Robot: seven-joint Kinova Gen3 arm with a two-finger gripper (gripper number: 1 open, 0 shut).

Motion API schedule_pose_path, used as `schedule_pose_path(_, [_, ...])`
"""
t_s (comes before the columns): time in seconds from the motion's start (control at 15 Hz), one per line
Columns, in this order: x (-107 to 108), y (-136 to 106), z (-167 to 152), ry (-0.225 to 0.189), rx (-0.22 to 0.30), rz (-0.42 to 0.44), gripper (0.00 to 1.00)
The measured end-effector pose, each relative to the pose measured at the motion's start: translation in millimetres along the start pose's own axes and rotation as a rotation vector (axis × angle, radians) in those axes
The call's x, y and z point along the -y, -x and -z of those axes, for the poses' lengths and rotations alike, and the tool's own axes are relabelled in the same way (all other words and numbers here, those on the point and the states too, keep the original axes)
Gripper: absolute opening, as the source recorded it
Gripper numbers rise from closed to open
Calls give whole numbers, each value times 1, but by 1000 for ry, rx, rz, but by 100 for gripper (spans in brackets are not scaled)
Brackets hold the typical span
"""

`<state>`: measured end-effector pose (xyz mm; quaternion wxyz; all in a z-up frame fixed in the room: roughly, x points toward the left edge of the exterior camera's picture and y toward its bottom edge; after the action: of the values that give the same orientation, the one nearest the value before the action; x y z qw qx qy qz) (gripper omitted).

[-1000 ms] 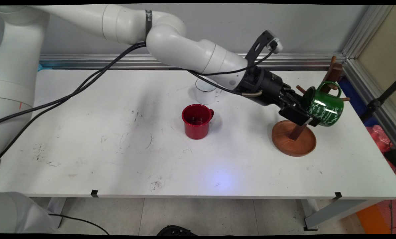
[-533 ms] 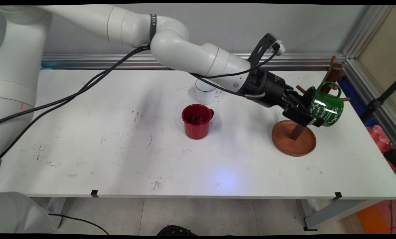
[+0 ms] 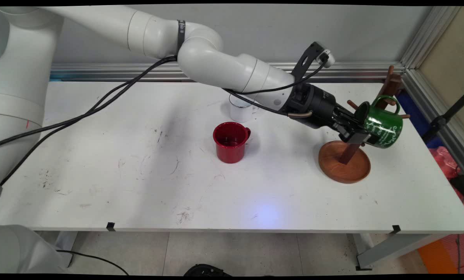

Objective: Place the picked object on the table

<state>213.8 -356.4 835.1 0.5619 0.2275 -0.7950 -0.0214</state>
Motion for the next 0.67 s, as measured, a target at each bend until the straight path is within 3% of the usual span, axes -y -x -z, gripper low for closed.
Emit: schedule_pose_path(0.67, [-5,-4,2,19,-6,-10,0])
